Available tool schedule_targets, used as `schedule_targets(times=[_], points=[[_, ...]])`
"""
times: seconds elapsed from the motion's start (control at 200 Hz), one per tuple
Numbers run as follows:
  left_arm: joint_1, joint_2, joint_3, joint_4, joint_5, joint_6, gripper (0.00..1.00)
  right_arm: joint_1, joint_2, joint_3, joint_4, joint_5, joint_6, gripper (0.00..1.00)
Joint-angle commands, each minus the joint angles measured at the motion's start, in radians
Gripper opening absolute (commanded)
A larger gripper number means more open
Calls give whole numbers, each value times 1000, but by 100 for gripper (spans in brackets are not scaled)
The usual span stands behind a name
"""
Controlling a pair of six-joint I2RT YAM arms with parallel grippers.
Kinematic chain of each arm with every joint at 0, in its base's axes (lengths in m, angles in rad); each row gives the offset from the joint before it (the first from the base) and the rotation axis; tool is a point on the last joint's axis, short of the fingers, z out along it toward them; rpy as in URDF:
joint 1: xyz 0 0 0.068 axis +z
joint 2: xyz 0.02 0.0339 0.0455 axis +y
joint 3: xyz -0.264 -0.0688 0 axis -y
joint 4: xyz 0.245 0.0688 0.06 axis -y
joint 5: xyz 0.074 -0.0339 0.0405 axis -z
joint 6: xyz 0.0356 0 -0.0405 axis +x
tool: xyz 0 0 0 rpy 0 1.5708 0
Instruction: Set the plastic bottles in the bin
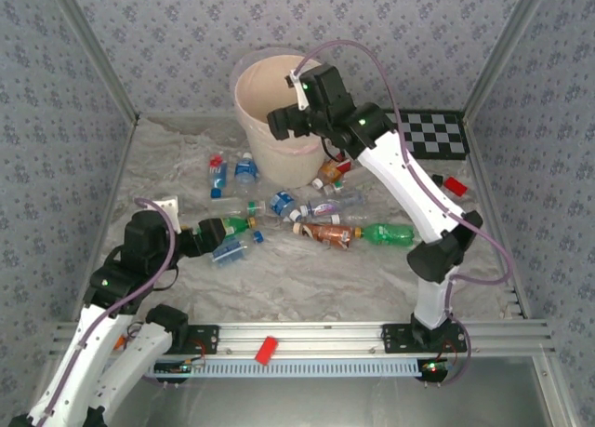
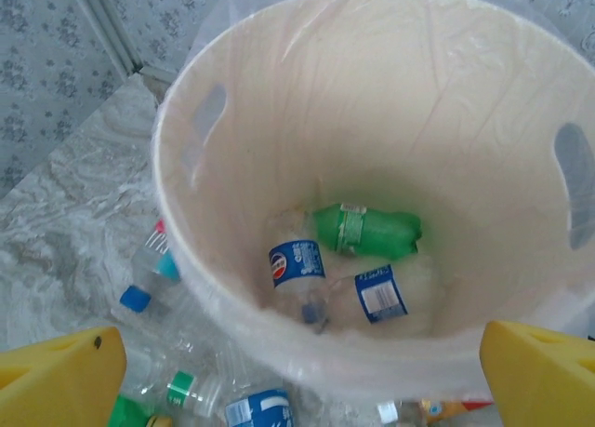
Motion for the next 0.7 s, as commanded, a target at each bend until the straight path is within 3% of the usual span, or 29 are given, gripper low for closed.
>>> schedule_targets(times=[0.0,0.49,0.695], points=[[5,3,-34,51,-32,-25,100,21,-121,-149,87,10,-2,100],[4,161,-254,340,12,-162,100,45,-567,-836,335,-49,108,100],[2,243,-273,367,-96,-103,100,48,-712,-1069,379,-39,146,100]])
